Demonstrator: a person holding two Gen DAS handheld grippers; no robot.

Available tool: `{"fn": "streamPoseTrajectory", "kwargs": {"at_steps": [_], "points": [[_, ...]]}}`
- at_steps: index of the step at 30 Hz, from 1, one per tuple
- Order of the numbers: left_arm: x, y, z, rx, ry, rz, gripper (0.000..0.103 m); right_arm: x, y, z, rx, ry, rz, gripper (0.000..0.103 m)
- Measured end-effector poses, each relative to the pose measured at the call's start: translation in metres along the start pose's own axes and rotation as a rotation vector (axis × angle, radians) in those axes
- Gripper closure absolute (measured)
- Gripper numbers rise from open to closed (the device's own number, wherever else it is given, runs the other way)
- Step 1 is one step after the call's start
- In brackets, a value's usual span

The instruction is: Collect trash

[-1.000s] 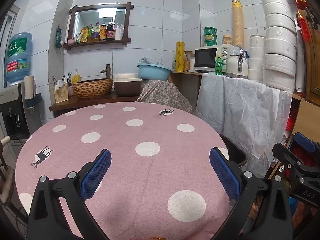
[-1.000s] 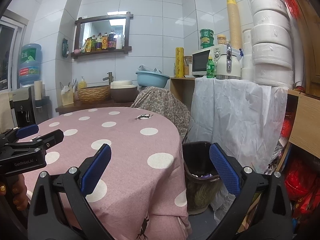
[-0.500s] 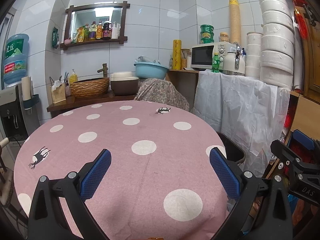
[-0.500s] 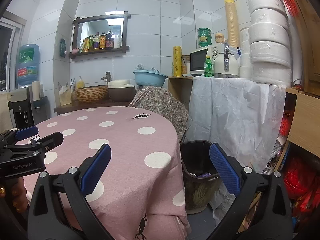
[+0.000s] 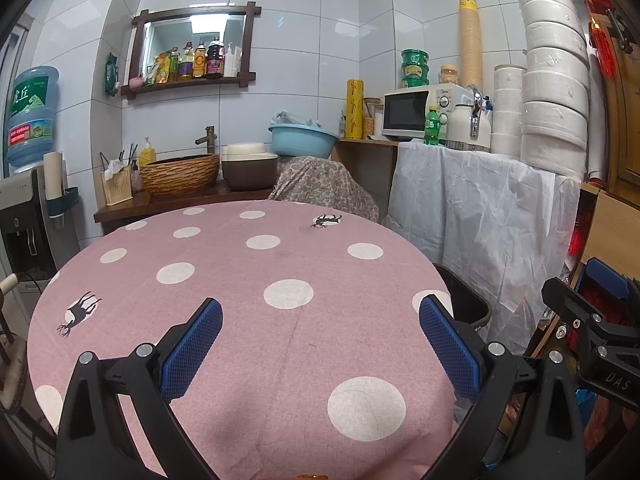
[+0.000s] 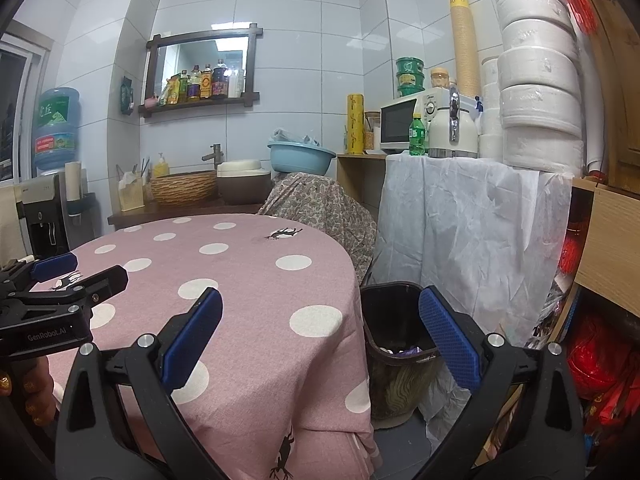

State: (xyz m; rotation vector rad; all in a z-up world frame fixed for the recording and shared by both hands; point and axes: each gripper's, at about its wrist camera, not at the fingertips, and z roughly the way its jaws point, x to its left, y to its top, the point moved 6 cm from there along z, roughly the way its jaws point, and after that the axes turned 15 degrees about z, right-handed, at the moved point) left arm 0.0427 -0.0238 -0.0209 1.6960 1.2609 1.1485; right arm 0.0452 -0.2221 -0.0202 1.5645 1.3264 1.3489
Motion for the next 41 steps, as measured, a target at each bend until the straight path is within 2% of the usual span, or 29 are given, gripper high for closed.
{"fn": "streamPoseTrajectory", "kwargs": {"at_steps": [41], "points": [[-0.0041,-0.0009,0.0016,0.003,-0.005,0.001,0.005,0.0015,0.0000,-0.0005,-0.001,0.000,-0.002,0.006]]}}
